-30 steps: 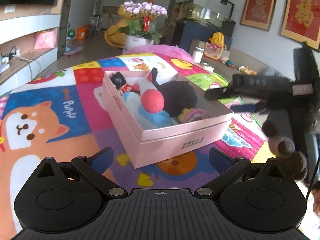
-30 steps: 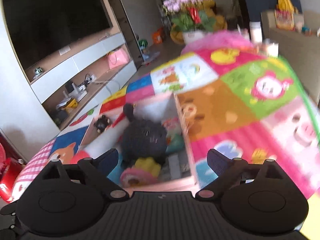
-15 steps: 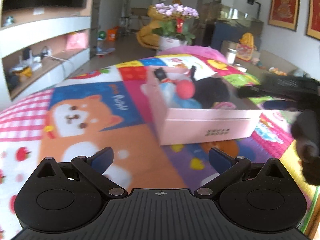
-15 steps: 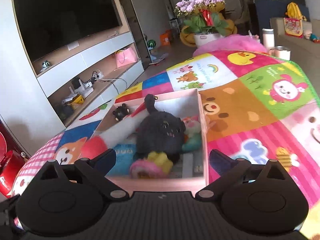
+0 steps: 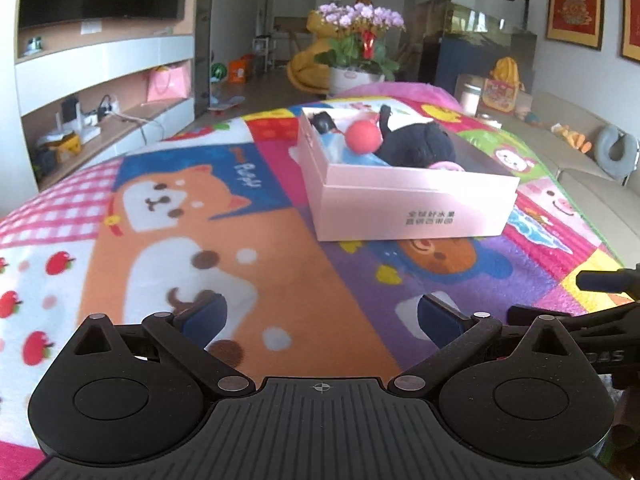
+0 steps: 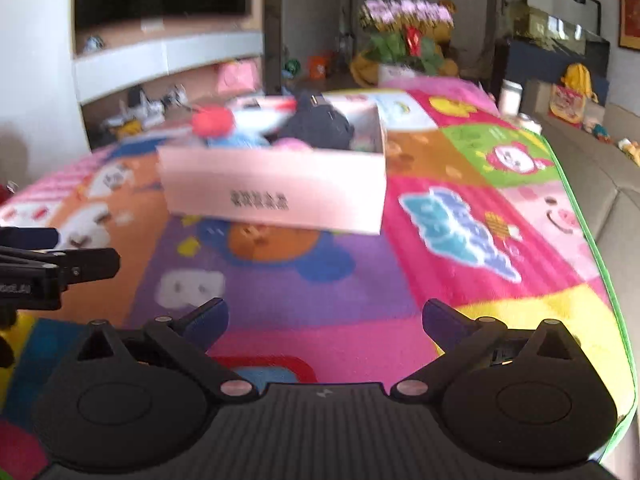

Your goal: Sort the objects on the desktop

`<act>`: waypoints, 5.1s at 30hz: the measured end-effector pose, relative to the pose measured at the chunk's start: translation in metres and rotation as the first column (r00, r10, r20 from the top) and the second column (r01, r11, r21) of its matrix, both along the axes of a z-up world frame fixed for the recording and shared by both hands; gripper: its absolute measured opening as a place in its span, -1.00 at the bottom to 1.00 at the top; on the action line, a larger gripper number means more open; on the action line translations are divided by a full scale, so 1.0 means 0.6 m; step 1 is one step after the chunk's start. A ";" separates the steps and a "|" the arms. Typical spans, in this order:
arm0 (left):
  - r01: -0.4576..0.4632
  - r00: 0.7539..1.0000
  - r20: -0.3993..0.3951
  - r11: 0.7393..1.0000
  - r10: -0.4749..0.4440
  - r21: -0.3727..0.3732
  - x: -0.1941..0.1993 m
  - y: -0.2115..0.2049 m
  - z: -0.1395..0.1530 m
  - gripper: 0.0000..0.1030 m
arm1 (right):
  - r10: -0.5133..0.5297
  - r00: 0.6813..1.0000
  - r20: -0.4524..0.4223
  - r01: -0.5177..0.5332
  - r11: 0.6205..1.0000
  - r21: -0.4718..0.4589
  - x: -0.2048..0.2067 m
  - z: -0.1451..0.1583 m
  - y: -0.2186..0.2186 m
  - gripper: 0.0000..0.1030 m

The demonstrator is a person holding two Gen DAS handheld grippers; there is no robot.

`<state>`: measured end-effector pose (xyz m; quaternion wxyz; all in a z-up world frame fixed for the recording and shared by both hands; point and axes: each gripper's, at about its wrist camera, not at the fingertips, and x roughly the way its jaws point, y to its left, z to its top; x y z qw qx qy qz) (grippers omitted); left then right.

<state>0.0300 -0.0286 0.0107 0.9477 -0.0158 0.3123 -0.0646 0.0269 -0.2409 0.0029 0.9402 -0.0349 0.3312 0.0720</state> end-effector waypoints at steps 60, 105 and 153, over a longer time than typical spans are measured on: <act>-0.081 0.995 -0.050 0.993 0.086 0.082 0.042 -0.029 -0.034 1.00 | 0.013 1.000 -0.010 -0.012 1.000 0.026 0.065 -0.030 0.003 1.00; -0.082 0.995 -0.050 0.993 0.086 0.082 0.042 -0.030 -0.034 1.00 | 0.013 1.000 -0.010 -0.012 1.000 0.026 0.065 -0.030 0.003 1.00; -0.082 0.995 -0.050 0.993 0.087 0.081 0.042 -0.030 -0.034 1.00 | 0.013 1.000 -0.010 -0.012 1.000 0.026 0.065 -0.030 0.004 1.00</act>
